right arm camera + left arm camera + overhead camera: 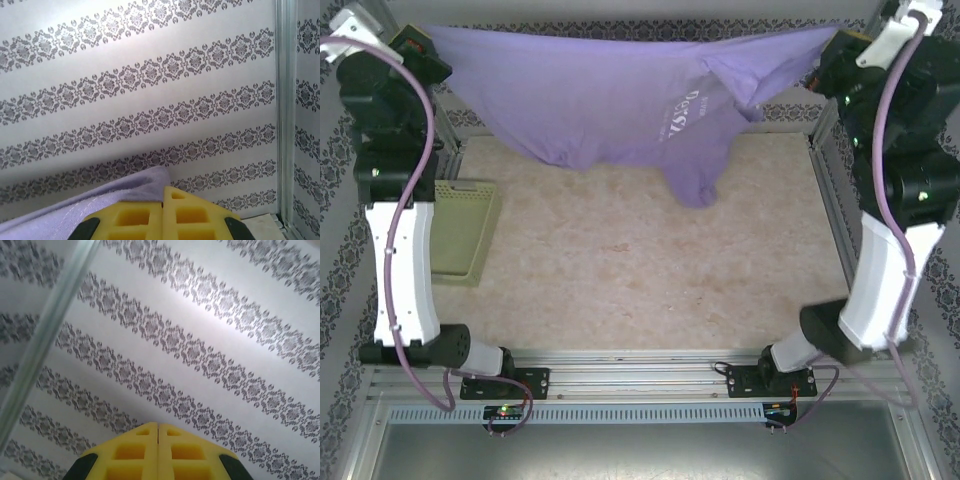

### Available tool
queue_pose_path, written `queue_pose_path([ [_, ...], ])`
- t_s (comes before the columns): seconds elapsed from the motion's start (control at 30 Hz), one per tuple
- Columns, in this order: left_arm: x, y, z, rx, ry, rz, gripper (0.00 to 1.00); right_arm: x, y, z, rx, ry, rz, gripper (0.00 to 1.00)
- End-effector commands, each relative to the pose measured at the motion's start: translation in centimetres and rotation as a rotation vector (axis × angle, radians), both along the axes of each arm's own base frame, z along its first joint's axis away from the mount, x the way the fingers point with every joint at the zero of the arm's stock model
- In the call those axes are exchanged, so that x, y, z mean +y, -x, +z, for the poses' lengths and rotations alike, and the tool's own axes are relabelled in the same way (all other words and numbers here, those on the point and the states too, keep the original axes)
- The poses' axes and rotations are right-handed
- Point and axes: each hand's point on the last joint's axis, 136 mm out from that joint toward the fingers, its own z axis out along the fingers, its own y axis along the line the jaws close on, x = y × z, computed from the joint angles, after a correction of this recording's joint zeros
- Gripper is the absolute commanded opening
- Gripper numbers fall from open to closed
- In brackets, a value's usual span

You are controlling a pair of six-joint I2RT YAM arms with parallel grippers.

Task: Fold the inside-out t-shirt

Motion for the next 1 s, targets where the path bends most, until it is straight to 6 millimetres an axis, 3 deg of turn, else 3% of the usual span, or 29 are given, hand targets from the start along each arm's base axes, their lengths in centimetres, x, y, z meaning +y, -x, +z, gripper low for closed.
queue_pose_path([
  [0.0,-0.3,0.4,-3.0,0.059,-0.058,-0.016,0.0,1.0,-1.6,-3.5,0.07,0.029,0.042,0.0],
  [0.07,-1.5,0.8,-6.9,0.096,-0.011,-0.096,0.0,2.1,-1.7,-7.7,0.166,0.024,0.084,0.0],
  [0.13,-2.7,1.0,-12.6,0.174,0.058,-0.173,0.0,3.9,-1.4,-12.4,0.256,0.012,0.166,0.0],
  [0.2,-4.3,1.4,-19.0,0.257,0.15,-0.265,0.0,5.4,-0.8,-18.8,0.383,-0.018,0.228,0.0],
  [0.27,-5.9,2.2,-26.7,0.378,0.266,-0.346,0.0,6.3,0.4,-26.7,0.543,-0.093,0.256,0.0],
  [0.37,-8.4,4.2,-36.9,0.556,0.388,-0.449,0.0,6.3,4.0,-37.6,0.774,-0.238,0.227,0.0],
  [0.43,-8.7,6.6,-42.3,0.721,0.409,-0.44,0.0,6.2,6.5,-43.1,0.882,-0.318,0.198,0.0],
  [0.5,-9.0,8.9,-45.7,0.81,0.415,-0.439,0.0,5.4,8.9,-46.7,0.941,-0.376,0.138,0.0],
  [0.6,-8.9,11.6,-48.3,0.86,0.429,-0.411,0.0,3.5,11.9,-49.3,0.959,-0.426,0.026,0.0],
  [0.7,-8.7,13.7,-49.7,0.882,0.449,-0.384,0.0,2.0,14.3,-50.0,0.938,-0.468,-0.05,0.0],
  [0.97,-6.9,16.8,-48.9,0.817,0.44,-0.264,0.0,-0.1,17.7,-47.6,0.876,-0.491,-0.118,0.0],
])
